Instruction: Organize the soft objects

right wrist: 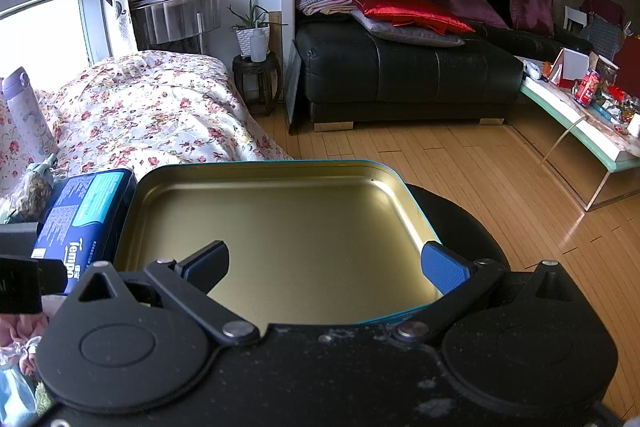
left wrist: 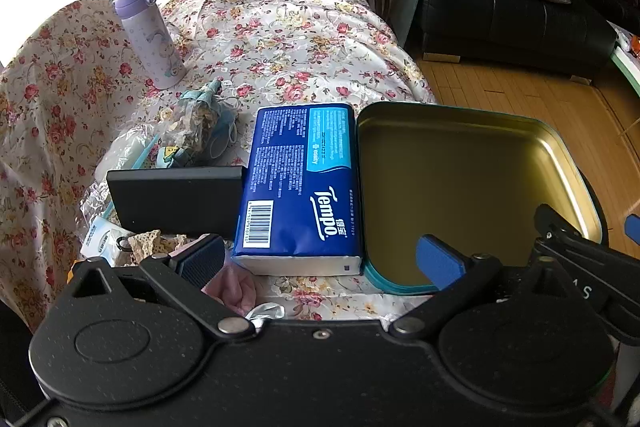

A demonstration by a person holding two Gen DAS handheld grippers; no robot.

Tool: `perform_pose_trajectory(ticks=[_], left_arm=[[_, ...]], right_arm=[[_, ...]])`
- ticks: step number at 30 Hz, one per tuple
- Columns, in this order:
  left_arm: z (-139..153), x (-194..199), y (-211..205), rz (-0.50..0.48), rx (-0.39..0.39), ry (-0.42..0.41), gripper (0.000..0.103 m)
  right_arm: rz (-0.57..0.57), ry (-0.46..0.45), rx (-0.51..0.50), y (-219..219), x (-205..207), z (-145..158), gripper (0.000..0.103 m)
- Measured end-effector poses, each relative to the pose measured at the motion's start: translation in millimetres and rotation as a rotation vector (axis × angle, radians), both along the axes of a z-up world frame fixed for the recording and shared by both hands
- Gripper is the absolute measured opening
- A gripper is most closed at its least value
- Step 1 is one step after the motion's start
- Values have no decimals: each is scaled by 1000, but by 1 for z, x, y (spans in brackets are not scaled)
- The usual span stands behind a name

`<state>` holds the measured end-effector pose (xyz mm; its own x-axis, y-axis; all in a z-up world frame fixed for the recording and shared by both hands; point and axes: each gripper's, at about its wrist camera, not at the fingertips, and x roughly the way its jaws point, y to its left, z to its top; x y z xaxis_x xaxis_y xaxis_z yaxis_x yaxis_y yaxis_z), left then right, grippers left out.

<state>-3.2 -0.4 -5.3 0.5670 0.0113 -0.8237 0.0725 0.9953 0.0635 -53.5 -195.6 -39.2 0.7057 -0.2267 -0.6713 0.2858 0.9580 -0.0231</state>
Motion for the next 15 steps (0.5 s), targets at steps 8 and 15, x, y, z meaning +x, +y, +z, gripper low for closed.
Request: perform_pose_trajectory(ticks=[8,15], left_arm=[[0,0,0,0,0,0,99],[-1,0,0,1,-3,1,99]], right_arm=[[0,0,0,0,0,0,103],[0,0,1,0,0,0,103]])
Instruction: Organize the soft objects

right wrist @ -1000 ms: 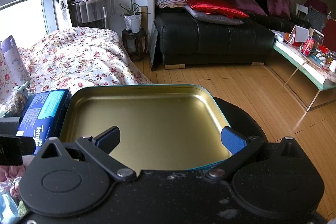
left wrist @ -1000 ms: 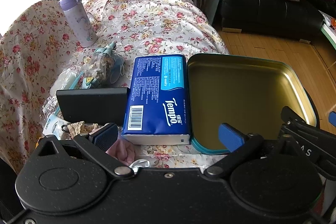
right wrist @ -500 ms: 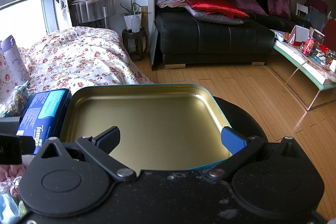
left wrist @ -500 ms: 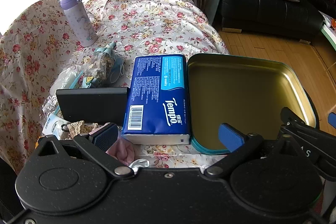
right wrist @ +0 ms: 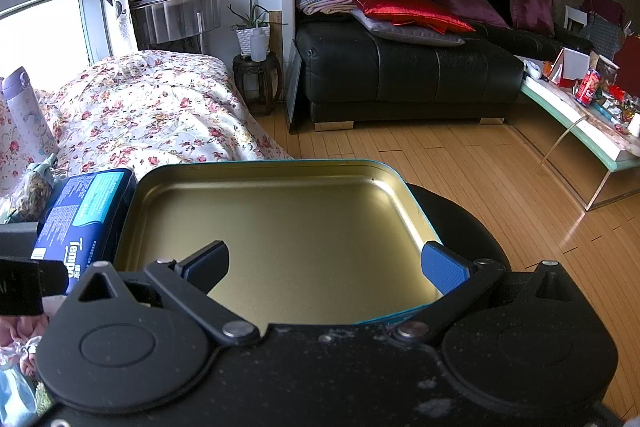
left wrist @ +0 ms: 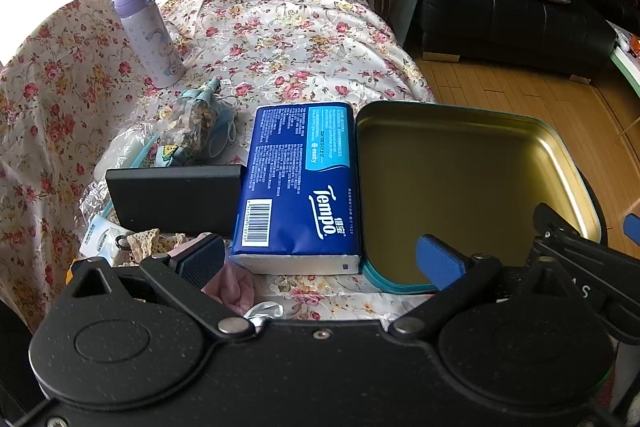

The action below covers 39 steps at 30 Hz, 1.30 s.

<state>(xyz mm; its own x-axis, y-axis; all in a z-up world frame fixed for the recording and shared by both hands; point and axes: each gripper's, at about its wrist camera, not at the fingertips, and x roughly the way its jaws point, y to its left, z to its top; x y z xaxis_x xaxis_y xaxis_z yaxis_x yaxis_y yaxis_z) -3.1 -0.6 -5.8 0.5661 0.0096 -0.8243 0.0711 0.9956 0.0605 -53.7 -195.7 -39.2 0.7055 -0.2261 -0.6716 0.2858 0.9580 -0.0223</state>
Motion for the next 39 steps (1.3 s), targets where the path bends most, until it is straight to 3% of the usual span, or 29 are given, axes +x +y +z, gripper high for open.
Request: perform_pose_trajectory(ticks=[23,34,39], left_arm=[[3,-3,3,6,-17,-17,99],[39,-14,91,135,-61,-121,99],[44,-23,139,202,-74,-124,99]], right_arm=[[-3,6,-3,2,0,-2,103],[12,-26,-33,8,-8,3,103],[29,-29,-56,13,-11,6,103]])
